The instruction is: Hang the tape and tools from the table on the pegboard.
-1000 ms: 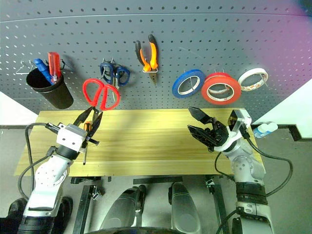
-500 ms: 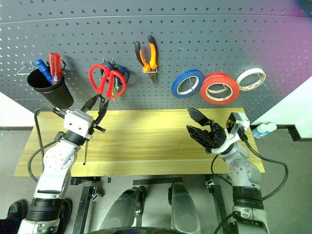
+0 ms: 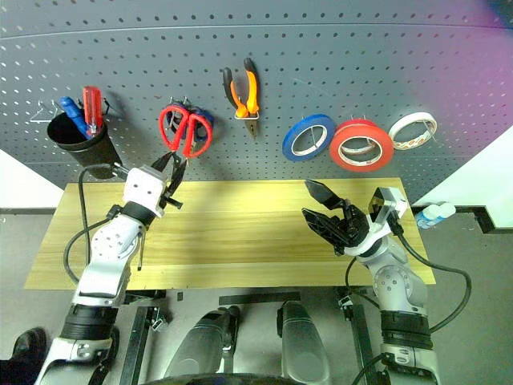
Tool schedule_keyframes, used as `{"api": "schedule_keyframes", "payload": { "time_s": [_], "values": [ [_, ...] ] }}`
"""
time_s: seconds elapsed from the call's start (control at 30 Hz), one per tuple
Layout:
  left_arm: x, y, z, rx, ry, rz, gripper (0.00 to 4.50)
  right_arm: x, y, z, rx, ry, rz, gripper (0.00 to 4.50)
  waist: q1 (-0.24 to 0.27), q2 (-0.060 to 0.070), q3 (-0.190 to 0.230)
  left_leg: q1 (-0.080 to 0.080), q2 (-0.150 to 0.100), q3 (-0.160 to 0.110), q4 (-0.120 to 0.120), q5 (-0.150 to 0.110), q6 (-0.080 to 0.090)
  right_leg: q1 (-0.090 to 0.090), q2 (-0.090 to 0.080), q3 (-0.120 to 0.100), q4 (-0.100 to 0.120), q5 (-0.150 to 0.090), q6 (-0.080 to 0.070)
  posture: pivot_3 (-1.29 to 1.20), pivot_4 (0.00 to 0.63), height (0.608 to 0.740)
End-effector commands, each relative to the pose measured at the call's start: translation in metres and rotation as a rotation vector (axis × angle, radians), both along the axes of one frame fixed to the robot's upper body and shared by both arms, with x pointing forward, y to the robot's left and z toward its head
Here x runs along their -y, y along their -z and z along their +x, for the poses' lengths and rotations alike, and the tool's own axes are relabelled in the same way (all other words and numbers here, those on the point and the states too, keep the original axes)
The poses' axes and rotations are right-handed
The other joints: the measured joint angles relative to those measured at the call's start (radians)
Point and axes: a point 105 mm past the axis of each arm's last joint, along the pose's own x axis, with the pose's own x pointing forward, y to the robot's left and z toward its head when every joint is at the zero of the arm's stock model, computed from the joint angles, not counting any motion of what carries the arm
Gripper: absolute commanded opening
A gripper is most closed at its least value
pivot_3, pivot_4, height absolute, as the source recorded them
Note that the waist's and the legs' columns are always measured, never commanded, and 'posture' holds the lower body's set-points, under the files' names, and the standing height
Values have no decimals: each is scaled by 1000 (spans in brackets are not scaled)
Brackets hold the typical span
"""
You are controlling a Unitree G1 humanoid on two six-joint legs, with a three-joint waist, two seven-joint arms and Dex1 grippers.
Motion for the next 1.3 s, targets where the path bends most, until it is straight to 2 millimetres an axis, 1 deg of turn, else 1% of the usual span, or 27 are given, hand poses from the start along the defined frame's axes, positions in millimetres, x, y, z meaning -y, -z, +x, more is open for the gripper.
{"api": "schedule_keyframes", "payload": {
  "time_s": [0.03, 0.1, 0.17, 0.23, 0.27, 0.43, 0.47, 0.5, 0.57, 0.67, 0.73, 0.8, 0.83, 0.9, 0.97, 1.03, 1.07, 1.13, 1.17, 1.23, 1.3],
  "values": [
    [3, -4, 3, 8, 18, -47, 1067, -2, -8, -6, 57, 2, -15, 4500, -1, 0, 0, 0, 0, 0, 0, 0, 0, 0, 0, 0, 0, 0, 0, -105, 221, 740],
    [1, 1, 4, -24, 26, -99, 1067, -2, -7, -7, 59, 9, -22, 4500, 0, 0, 0, 0, 0, 0, 0, 0, 0, 0, 0, 0, 1, 0, 0, -108, 225, 740],
    [-3, 4, 5, -37, 9, -105, 1772, -3, -6, -7, 62, 10, -30, 4500, -1, 0, 0, 0, 0, 0, 1, 0, 0, 0, 0, 1, 1, 0, 0, -112, 229, 740],
    [-5, 7, 5, -55, 4, -118, 2320, -3, -7, -7, 72, 17, -38, 4500, -2, 0, 0, 1, 0, 1, 1, 0, 0, 0, 0, 1, 2, 0, 0, -110, 229, 740],
    [-5, 9, 5, -63, 1, -115, 2671, -3, -7, -7, 75, 23, -39, 4500, -1, 0, 0, 1, 0, 1, 1, 0, 0, 0, 0, 1, 2, 0, 0, -110, 229, 740],
    [-8, 16, -2, -78, 3, -129, 4332, -3, -5, -5, 93, 33, -70, 4500, -1, 0, 0, 1, 0, 1, 1, 0, 0, 0, 0, 2, 2, 0, 0, -103, 227, 740],
    [-11, 17, -4, -81, -6, -133, 4423, -4, -5, -5, 112, 38, -87, 4500, -1, 0, 0, 1, 0, 1, 1, 0, 0, 0, 0, 2, 2, 0, 0, -101, 226, 740],
    [-13, 18, -5, -82, -12, -138, 4423, -5, -5, -5, 127, 42, -98, 4500, -1, 0, 0, 1, 0, 1, 1, 0, 0, 0, 0, 2, 2, 0, 0, -101, 226, 740],
    [-17, 28, -12, -118, -16, -129, 4423, -6, -6, -5, 170, 46, -136, 4500, -1, 0, 0, 1, 0, 1, 1, 0, 0, 0, 0, 2, 3, 0, 0, -98, 225, 740],
    [-24, 40, -25, -159, -29, -120, 4423, -10, -13, -7, 214, 29, -143, 4500, -4, 0, 0, 1, 0, 2, 1, 0, 0, -1, 0, 2, 3, 0, 0, -99, 227, 740],
    [-27, 44, -30, -174, -40, -126, 4423, -14, -16, -8, 232, 15, -155, 4500, -1, 0, 0, 1, 0, 2, 1, 0, 0, -1, 0, 3, 3, 0, 0, -98, 228, 740],
    [-34, 60, -38, -229, -68, -93, 4423, -20, -23, -9, 252, -10, -158, 4500, 0, 0, 0, 1, 0, 2, 1, 0, 0, -1, 0, 3, 3, 0, 0, -97, 227, 740],
    [-36, 67, -42, -262, -71, -111, 4423, -23, -23, -8, 260, -18, -172, 4500, 0, 0, 0, 1, 0, 2, 1, 0, 0, -1, 0, 3, 3, 0, 0, -96, 228, 740],
    [-45, 85, -47, -353, -118, -179, 4423, -28, -14, -5, 253, -22, -237, 4500, -1, 0, 0, 1, 0, 2, 1, 0, 0, -1, 0, 3, 3, 0, 0, -94, 228, 740],
    [-49, 99, -51, -433, -144, -235, 4423, -29, -8, -2, 219, -21, -255, 4500, 0, 0, 0, 1, 0, 2, 1, 0, 0, -1, 0, 3, 3, 0, 0, -87, 229, 740],
    [-56, 108, -54, -486, -186, -277, 4423, -30, 5, 3, 248, 28, -352, 4500, 1, 0, 0, 1, 0, 2, 1, 0, 0, 0, 0, 3, 3, 0, 0, -86, 230, 740],
    [-60, 115, -56, -532, -211, -297, 4423, -29, 6, 8, 228, 55, -355, 4500, 2, 0, 0, 1, 0, 2, 1, 0, 0, 0, 0, 3, 3, 0, 0, -82, 231, 740],
    [-71, 118, -56, -548, -277, -305, 4423, -27, 10, 14, 202, 79, -386, 4500, 1, -1, 0, 1, 0, 3, 2, 0, 0, 0, 0, 3, 3, 0, 0, -81, 234, 740],
    [-74, 116, -56, -544, -279, -339, 4423, -27, 15, 12, 225, 75, -430, 4500, 1, -1, 0, 1, 0, 3, 2, 0, 0, 0, 0, 3, 3, 0, 0, -81, 234, 740],
    [-81, 118, -53, -566, -307, -332, 4423, -26, 21, 9, 220, 53, -457, 4500, 1, -1, 0, 1, 0, 2, 2, 0, 0, 0, 0, 3, 3, 0, 0, -78, 239, 740],
    [-93, 121, -48, -585, -358, -322, 4423, -26, 25, 3, 259, 27, -496, 4500, 1, -1, 0, 1, 0, 2, 2, 0, 0, 0, 0, 3, 3, 0, 0, -78, 244, 740]
  ]
}}
